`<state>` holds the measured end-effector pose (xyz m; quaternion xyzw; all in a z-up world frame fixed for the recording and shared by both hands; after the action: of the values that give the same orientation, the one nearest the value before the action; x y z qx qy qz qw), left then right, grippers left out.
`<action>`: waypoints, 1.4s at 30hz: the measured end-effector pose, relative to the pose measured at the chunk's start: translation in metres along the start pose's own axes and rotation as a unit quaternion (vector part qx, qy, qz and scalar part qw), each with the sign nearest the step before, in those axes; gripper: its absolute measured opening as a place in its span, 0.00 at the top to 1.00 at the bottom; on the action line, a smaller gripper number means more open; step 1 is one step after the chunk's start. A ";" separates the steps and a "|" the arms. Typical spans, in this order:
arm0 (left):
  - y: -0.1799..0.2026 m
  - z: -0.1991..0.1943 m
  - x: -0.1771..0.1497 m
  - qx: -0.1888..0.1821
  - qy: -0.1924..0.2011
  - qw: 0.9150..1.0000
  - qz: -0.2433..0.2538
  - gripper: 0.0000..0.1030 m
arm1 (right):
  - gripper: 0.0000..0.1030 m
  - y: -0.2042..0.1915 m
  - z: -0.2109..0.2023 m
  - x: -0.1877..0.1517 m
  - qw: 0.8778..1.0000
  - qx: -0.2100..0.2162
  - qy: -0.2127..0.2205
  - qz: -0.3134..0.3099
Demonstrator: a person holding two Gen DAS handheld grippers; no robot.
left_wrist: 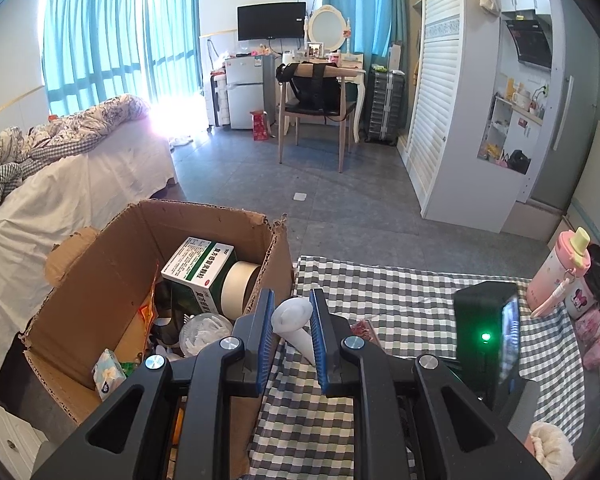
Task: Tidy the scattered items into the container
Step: 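Carry the notebook into the box with the right gripper while the left carries the foam tube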
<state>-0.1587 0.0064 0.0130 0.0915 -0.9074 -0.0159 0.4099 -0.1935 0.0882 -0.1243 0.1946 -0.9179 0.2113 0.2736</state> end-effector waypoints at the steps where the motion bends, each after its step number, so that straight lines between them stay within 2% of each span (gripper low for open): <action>1: 0.000 0.000 0.000 0.000 0.001 1.000 0.000 0.83 | 0.90 -0.001 -0.002 0.002 1.000 -0.006 0.003 -0.002; 8: 0.004 -0.010 0.004 -0.014 0.015 1.000 0.007 0.83 | 0.90 -0.007 -0.042 0.010 0.998 -0.037 0.040 -0.017; 13: 0.011 -0.029 0.020 -0.022 0.049 0.998 0.027 0.83 | 0.90 -0.019 -0.074 0.024 0.996 -0.044 0.078 -0.024; 16: 0.008 -0.043 0.035 -0.028 0.072 0.997 0.022 0.83 | 0.90 -0.033 -0.088 0.034 0.994 -0.042 0.095 -0.038; 24: -0.034 -0.093 0.087 -0.002 0.161 0.987 -0.006 0.83 | 0.90 -0.077 -0.111 0.061 0.987 -0.032 0.132 -0.084; 28: -0.063 -0.110 0.099 0.023 0.184 0.982 -0.018 0.83 | 0.90 -0.104 -0.111 0.073 0.984 -0.015 0.141 -0.105; 31: -0.083 -0.108 0.093 0.036 0.176 0.983 -0.025 0.83 | 0.90 -0.121 -0.102 0.076 0.984 -0.003 0.139 -0.115; 36: -0.111 -0.086 0.072 0.042 0.136 0.989 -0.038 0.83 | 0.90 -0.152 -0.080 0.076 0.984 0.029 0.119 -0.132; 42: -0.136 -0.059 0.037 0.044 0.078 0.995 -0.050 0.83 | 0.90 -0.176 -0.038 0.068 0.985 0.060 0.070 -0.144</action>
<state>-0.1177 -0.1316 0.0656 0.1556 -0.8665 0.0105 0.4741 -0.1464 -0.0562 -0.0060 0.3258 -0.8445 0.2377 0.3525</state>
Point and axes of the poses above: each gripper's, at about its wrist camera, not at the fingertips, and z roughly the way its jaws point, y to its right, x to its top, the point moved 7 cm from there along z, roughly the way its jaws point, and after that the axes turned 8 degrees about -z, right-handed, at the moved point
